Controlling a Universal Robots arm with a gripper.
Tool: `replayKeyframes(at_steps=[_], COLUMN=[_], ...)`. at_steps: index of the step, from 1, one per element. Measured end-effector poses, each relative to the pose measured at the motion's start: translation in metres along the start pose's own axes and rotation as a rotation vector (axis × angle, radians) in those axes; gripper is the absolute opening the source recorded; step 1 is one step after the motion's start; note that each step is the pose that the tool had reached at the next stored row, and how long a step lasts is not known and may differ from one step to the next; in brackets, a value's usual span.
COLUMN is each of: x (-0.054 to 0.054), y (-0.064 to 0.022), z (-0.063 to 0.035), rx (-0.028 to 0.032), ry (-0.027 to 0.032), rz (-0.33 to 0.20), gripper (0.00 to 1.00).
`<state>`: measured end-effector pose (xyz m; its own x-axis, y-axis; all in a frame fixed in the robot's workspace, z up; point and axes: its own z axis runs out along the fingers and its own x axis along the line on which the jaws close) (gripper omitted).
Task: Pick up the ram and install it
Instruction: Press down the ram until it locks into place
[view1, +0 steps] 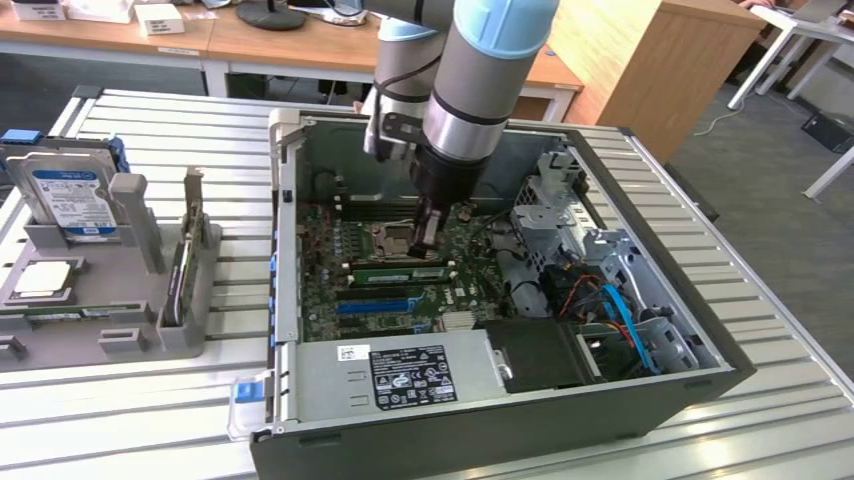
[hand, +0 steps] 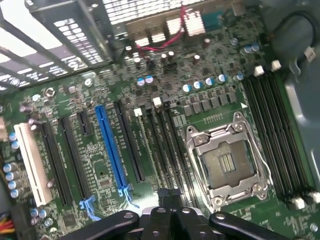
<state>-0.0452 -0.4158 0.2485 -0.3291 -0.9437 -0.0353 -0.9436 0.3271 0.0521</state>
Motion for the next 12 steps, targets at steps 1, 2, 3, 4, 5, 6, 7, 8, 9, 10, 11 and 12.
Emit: replayKeyframes(at_steps=[1, 2, 3, 4, 5, 6, 7, 8, 9, 10, 11, 12], x=[0.0000, 0.0000, 0.0000, 0.0000, 0.0000, 0.0000, 0.0000, 0.0000, 0.0000, 0.0000, 0.0000, 0.0000], y=[0.0000, 0.0000, 0.0000, 0.0000, 0.0000, 0.0000, 0.0000, 0.0000, 0.0000, 0.0000, 0.0000, 0.0000], z=[0.0000, 0.0001, 0.0001, 0.0002, 0.0002, 0.0002, 0.0003, 0.0003, 0.0003, 0.0004, 0.0005, 0.0005], rx=[0.0005, 0.0010, 0.0015, 0.0020, 0.0025, 0.0031, 0.0036, 0.0040, 0.0046, 0.0051, 0.0056, 0.0061], ry=[-0.0007, -0.0015, -0.0023, -0.0031, -0.0038, -0.0046, -0.0053, -0.0060, -0.0068, -0.0076, -0.0084, -0.0091], rz=[0.014, 0.030, 0.044, 0.058, 0.072, 0.087, 0.101, 0.115, 0.131, 0.145, 0.159, 0.173], gripper=[0.11, 0.11, 0.11, 0.11, 0.11, 0.11, 0.11, 0.11, 0.11, 0.11, 0.11, 0.11])
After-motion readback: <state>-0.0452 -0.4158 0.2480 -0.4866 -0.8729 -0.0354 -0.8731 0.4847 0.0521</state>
